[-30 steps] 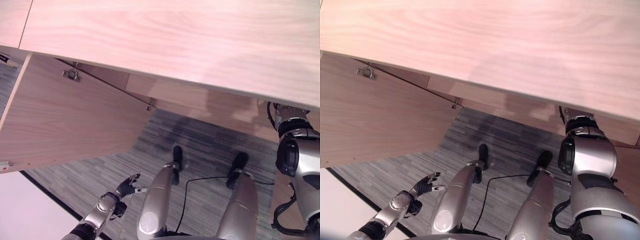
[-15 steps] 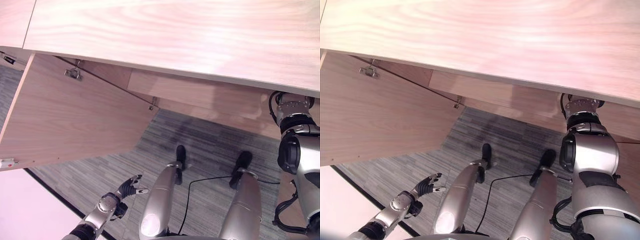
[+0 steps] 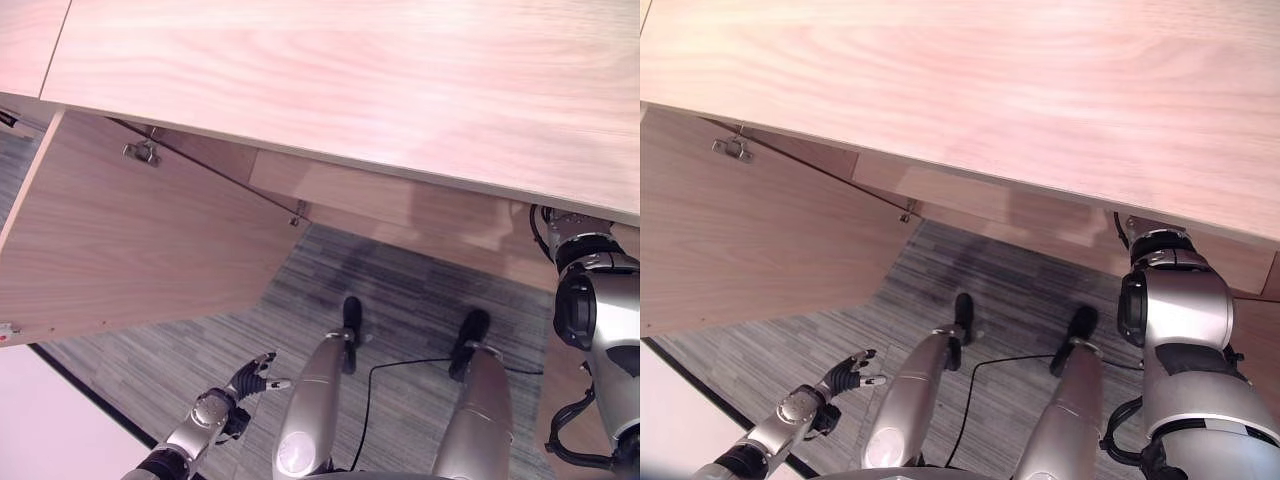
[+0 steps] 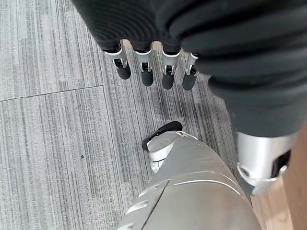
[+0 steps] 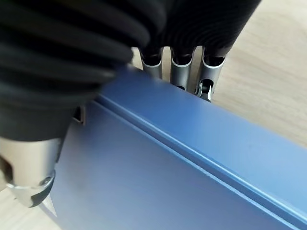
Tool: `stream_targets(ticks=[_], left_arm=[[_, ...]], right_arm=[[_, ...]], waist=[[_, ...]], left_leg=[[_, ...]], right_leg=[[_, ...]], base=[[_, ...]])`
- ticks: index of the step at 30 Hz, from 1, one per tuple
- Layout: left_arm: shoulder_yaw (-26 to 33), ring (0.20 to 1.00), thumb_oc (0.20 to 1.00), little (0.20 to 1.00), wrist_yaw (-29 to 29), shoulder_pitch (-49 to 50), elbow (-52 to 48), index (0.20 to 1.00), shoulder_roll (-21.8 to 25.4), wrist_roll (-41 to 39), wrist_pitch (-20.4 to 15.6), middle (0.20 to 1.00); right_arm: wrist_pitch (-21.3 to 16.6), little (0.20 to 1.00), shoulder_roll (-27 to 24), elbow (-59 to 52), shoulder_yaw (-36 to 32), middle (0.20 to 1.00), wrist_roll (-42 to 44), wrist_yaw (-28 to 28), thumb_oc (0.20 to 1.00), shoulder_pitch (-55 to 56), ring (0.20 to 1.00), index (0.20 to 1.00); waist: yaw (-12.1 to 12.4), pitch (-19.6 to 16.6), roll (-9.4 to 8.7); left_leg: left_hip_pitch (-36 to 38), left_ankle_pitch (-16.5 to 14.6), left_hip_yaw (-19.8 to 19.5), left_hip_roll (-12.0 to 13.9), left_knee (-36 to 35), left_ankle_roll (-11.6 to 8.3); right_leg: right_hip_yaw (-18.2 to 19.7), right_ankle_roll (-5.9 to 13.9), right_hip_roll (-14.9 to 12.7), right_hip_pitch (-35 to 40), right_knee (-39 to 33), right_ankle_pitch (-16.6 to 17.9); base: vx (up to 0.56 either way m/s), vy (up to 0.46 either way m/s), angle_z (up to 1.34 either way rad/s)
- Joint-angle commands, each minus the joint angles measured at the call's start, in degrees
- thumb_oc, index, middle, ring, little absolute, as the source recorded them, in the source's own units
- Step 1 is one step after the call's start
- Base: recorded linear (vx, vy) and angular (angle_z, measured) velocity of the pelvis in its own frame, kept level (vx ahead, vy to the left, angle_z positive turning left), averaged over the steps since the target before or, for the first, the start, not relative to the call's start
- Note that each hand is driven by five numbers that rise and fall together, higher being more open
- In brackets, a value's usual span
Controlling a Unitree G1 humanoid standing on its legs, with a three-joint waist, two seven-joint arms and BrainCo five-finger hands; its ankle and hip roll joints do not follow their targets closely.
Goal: Put the empty folder in the office cabinet
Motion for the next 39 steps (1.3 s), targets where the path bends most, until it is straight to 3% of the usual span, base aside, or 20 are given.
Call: stream_targets(ticks=[1,7,9,13,17,19,31,39], left_arm=[[0.66,1.000,1.000,1.000,1.44,-1.45,3.71,1.000,3.46,-0.94,-0.52,1.000],[0.38,1.000,1.000,1.000,2.84,-2.04,4.93,1.000,3.74,0.07,-0.25,1.000],[0.37,1.000,1.000,1.000,4.11,-2.30,6.40,1.000,3.68,1.21,0.18,1.000],[0.44,1.000,1.000,1.000,4.56,-2.30,7.37,1.000,3.12,2.25,0.08,1.000],[0.25,1.000,1.000,1.000,5.11,-2.01,8.59,1.000,1.84,2.61,-0.02,1.000],[0.16,1.000,1.000,1.000,5.29,-1.83,10.02,1.000,0.31,2.51,0.11,1.000],[0.83,1.000,1.000,1.000,4.79,-1.08,13.42,1.000,-1.98,3.03,0.39,1.000],[1.10,1.000,1.000,1.000,4.45,-0.81,13.31,1.000,-2.00,2.71,0.04,1.000]], right_arm=[[-0.30,1.000,-2.72,-1.81,1.64,1.000,-3.33,0.31,1.000,-4.65,1.000,1.000],[2.08,1.000,-2.42,3.24,0.19,1.000,-6.12,-4.84,1.000,-4.35,1.000,1.000],[4.68,1.000,-2.09,5.91,-0.08,1.000,-8.72,-7.69,1.000,-4.23,1.000,1.000],[5.82,1.000,-0.89,6.15,0.34,1.000,-9.78,-8.94,1.000,-4.14,1.000,1.000],[6.25,1.000,-0.11,7.14,-0.08,1.000,-11.24,-11.36,1.000,-3.36,1.000,1.000],[6.10,1.000,1.09,7.28,-1.05,1.000,-10.61,-12.05,1.000,-1.55,1.000,1.000],[6.87,1.000,3.65,7.70,-2.80,1.000,-12.12,-11.21,1.000,4.19,1.000,1.000],[8.73,1.000,-0.17,5.78,1.95,1.000,-15.22,-7.34,1.000,-0.05,1.000,1.000]], waist=[[1.26,1.62,-1.62],[1.19,1.13,-2.84],[1.10,0.65,-3.54],[1.22,0.19,-4.08],[1.39,-0.68,-4.70],[1.74,-1.32,-5.01],[2.60,-3.76,-6.18],[3.13,-4.00,-5.69]], left_leg=[[1.54,-7.64,-2.44,-0.09,2.23,-0.85],[4.68,-7.51,-2.80,0.07,0.40,-1.15],[6.88,-7.38,-2.97,0.15,-1.29,-1.33],[9.07,-6.89,-3.08,0.23,-3.43,-1.54],[11.89,-5.41,-3.36,0.21,-6.62,-1.70],[13.81,-2.78,-3.20,0.18,-9.83,-1.61],[19.22,0.27,-3.67,0.92,-17.15,-1.62],[20.04,1.51,-4.02,1.11,-19.26,-1.68]], right_leg=[[0.51,3.19,1.89,7.50,2.64,-10.31],[-0.19,3.01,2.53,11.25,0.28,-9.98],[-0.81,3.05,2.86,13.59,-1.59,-9.49],[-1.13,3.13,3.07,15.92,-3.55,-8.90],[-1.97,3.19,3.45,19.04,-6.80,-7.42],[-3.40,3.10,3.52,21.37,-10.19,-4.83],[-5.18,3.93,3.76,26.84,-16.64,-2.25],[-5.13,4.07,3.67,26.21,-16.35,-2.17]], base=[[0.00,0.000,0.00],[0.01,-0.013,0.03],[0.05,-0.038,-0.04],[0.01,-0.014,0.01],[0.00,-0.007,0.00],[-0.03,-0.004,0.00],[0.02,-0.008,0.03],[0.00,-0.002,0.00]])
